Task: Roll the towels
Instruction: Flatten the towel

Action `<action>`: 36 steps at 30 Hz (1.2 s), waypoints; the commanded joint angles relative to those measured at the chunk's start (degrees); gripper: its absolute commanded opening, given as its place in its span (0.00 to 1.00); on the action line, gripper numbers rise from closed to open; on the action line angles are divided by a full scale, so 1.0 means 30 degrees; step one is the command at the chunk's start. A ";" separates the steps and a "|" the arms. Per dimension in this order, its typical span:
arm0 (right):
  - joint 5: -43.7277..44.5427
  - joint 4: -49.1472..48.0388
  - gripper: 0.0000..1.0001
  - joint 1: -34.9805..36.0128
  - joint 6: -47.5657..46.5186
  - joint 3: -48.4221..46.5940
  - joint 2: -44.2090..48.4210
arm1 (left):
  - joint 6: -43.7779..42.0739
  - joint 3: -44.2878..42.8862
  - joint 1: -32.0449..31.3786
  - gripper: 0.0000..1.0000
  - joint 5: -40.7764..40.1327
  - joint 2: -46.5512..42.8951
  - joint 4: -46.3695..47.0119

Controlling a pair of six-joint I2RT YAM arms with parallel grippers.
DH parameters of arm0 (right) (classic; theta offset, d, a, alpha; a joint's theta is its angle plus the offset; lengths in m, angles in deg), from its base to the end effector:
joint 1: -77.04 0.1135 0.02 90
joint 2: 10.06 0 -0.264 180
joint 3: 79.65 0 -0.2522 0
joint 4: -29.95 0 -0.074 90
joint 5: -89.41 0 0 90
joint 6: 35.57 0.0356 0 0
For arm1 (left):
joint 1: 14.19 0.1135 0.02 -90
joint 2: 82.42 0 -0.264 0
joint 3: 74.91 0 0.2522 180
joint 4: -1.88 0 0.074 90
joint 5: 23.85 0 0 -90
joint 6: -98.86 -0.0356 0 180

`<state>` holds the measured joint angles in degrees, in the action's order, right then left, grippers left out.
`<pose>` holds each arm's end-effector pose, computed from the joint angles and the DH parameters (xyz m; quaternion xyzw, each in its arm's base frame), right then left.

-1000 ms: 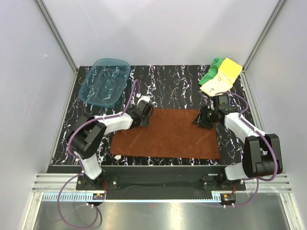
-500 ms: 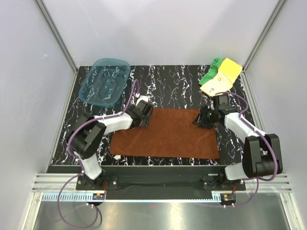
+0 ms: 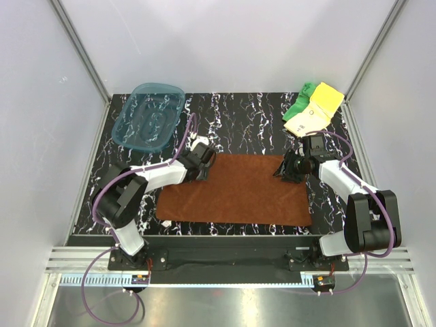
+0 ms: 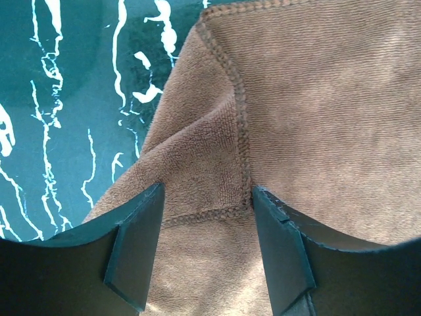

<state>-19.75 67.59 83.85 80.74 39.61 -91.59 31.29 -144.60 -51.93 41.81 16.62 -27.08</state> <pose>0.2699 0.0440 0.1934 0.1161 0.9428 0.2300 0.2115 0.2757 -0.1948 0.1600 0.0682 0.9397 0.0417 0.3326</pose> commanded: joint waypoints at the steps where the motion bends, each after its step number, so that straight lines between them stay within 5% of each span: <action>1: -0.0001 -0.0079 0.47 0.0162 -0.0272 -0.0072 -0.0038 | -0.0213 -0.0491 -0.0019 0.61 -0.0940 -0.0525 0.0174; 5: -0.0001 -0.0108 0.48 0.0162 -0.0301 -0.0072 -0.0096 | -0.0359 -0.0665 0.0010 0.60 -0.1232 -0.0204 0.0058; 15: 0.0029 -0.0050 0.46 0.0162 -0.0243 -0.0013 -0.0009 | -0.0272 -0.0666 0.0010 0.37 -0.0765 -0.0086 0.0351; 22: 0.0029 -0.0079 0.45 0.0162 -0.0243 0.0016 -0.0008 | -0.0242 -0.0666 0.0010 0.05 -0.0793 -0.0465 0.0204; 36: -0.0001 -0.0079 0.45 0.0162 -0.0185 0.0016 -0.0067 | -0.0710 -0.1398 0.1062 0.08 -0.1907 -0.1022 -0.0587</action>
<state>-19.73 67.61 83.85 80.74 39.66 -91.70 30.09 -146.10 -50.62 38.45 16.18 -29.44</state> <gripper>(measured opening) 0.447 0.072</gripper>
